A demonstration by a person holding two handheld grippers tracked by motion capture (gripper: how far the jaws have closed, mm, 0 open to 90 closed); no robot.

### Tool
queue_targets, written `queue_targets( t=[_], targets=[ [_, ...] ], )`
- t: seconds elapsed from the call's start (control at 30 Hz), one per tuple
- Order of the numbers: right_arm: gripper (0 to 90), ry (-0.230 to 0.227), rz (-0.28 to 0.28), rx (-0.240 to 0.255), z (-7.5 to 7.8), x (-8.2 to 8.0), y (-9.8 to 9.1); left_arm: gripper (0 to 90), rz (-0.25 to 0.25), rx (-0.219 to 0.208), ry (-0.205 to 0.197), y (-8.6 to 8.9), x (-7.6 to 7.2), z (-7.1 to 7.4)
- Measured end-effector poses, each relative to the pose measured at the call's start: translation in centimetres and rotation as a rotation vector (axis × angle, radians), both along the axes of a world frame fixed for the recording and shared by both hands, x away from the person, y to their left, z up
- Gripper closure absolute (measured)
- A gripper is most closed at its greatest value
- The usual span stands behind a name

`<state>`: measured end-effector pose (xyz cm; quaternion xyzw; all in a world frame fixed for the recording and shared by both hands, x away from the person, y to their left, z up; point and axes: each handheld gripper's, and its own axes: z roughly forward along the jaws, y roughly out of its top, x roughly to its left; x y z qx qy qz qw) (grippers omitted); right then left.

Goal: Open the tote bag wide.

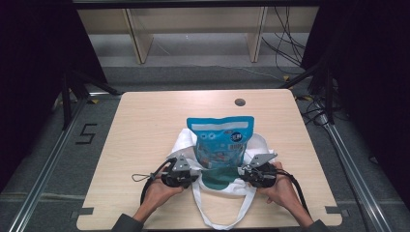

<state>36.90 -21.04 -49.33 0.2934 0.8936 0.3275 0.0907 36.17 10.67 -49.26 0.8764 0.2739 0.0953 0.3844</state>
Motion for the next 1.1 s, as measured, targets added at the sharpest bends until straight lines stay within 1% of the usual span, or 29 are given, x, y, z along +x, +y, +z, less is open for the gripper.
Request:
queue_targets(
  t=[0.03,0.07,0.1,0.13,0.17,0.2,0.23,0.27,0.3,0.37,0.4,0.47,0.5,0.53,0.57,0.63,0.67,0.7,0.77,0.8,0.83,0.87,0.9,0.93,0.97,1.0,1.03,1.07,1.1],
  targets=[
    [88.7,-0.005,0.001,0.006,0.1,0.0,0.0,73.9,-0.017,-0.031,0.006,0.3,-0.7,0.8],
    [88.7,-0.026,0.003,-0.001,0.0,0.1,-0.1,72.6,-0.022,-0.031,-0.01,0.6,-1.1,1.3],
    [88.7,-0.026,0.004,0.001,0.0,0.1,-0.1,70.8,-0.016,-0.076,-0.009,0.9,-1.7,2.1],
    [88.7,-0.008,0.004,0.015,0.0,0.1,-0.2,69.7,-0.024,-0.099,-0.02,1.3,-2.1,3.0],
    [88.7,-0.012,0.003,0.016,0.0,0.1,-0.2,70.2,-0.008,-0.128,-0.037,1.7,-2.4,3.9],
    [88.7,-0.008,0.005,0.017,0.0,0.2,-0.2,73.0,0.003,-0.147,-0.069,1.9,-2.5,4.8],
    [88.7,0.008,-0.006,0.023,0.0,0.0,-0.1,74.2,0.01,-0.146,-0.096,2.0,-2.4,5.7],
    [88.6,0.008,-0.008,0.025,0.0,0.0,-0.1,76.4,0.01,-0.144,-0.127,1.9,-2.1,6.4],
    [88.6,0.008,-0.006,0.015,0.1,0.0,-0.1,77.9,0.041,-0.17,-0.135,1.7,-1.8,6.7],
    [88.5,0.01,-0.004,0.01,0.2,-0.1,-0.2,78.3,0.052,-0.22,-0.121,1.5,-0.9,6.9],
    [88.4,0.011,-0.005,0.011,0.2,-0.1,-0.2,78.8,0.068,-0.237,-0.125,1.4,-0.6,7.0],
    [88.4,0.013,-0.01,0.009,0.2,-0.1,-0.1,77.8,0.078,-0.255,-0.135,1.1,-0.3,7.4],
    [88.3,0.01,-0.002,0.006,0.2,0.0,-0.1,77.7,0.058,-0.243,-0.147,1.0,0.0,7.5],
    [88.4,0.012,-0.008,0.007,0.2,-0.1,-0.1,77.7,0.064,-0.252,-0.134,0.7,0.1,7.4],
    [88.3,0.015,-0.008,0.008,0.2,0.0,-0.1,78.4,0.068,-0.242,-0.134,0.4,0.4,7.0],
    [88.3,0.015,-0.009,0.009,0.2,0.0,-0.1,80.5,0.061,-0.223,-0.082,-0.5,0.9,5.6],
    [88.3,0.015,-0.01,0.01,0.2,0.0,-0.2,82.9,0.05,-0.239,-0.052,-0.9,1.0,4.6],
    [88.3,-0.009,-0.006,0.02,0.1,0.1,-0.2,85.9,0.033,-0.222,-0.015,-1.4,1.0,3.7],
    [88.3,-0.014,-0.008,0.026,0.1,0.1,-0.1,88.3,-0.003,-0.147,0.013,-2.4,0.3,1.7],
    [88.2,-0.022,-0.01,0.024,0.2,0.0,-0.1,88.8,-0.007,-0.138,0.028,-2.9,-0.1,0.7],
    [88.2,-0.018,-0.012,0.028,0.3,-0.1,0.0,89.3,-0.019,-0.111,0.027,-3.1,-0.3,0.0],
    [88.3,-0.027,-0.002,0.03,0.3,0.0,-0.1,89.3,-0.014,-0.102,0.022,-3.2,-0.5,-0.4],
    [88.3,-0.025,0.004,0.017,0.6,0.0,-0.2,89.4,-0.006,-0.137,0.03,-3.3,-0.6,-0.7],
    [88.3,-0.027,-0.012,0.04,0.4,-0.1,-0.1,89.4,0.008,-0.139,0.031,-3.3,-0.7,-0.9],
    [88.2,-0.031,-0.003,0.04,0.4,-0.1,-0.1,89.5,-0.005,-0.105,0.021,-3.1,-0.5,-1.3],
    [88.2,-0.041,-0.008,0.04,0.4,-0.1,-0.1,89.5,0.012,-0.147,0.042,-3.3,-0.6,-1.8],
    [88.0,-0.049,-0.01,0.037,0.4,-0.1,-0.1,89.5,0.013,-0.141,0.045,-3.0,-0.3,-2.0],
    [87.3,-0.041,-0.013,0.025,0.6,-0.1,-0.1,89.5,0.014,-0.152,0.052,-3.0,-0.3,-1.9],
    [85.9,-0.043,-0.019,0.037,0.7,-0.2,-0.1,89.5,0.019,-0.137,0.045,-3.0,-0.4,-1.9]
  ],
)
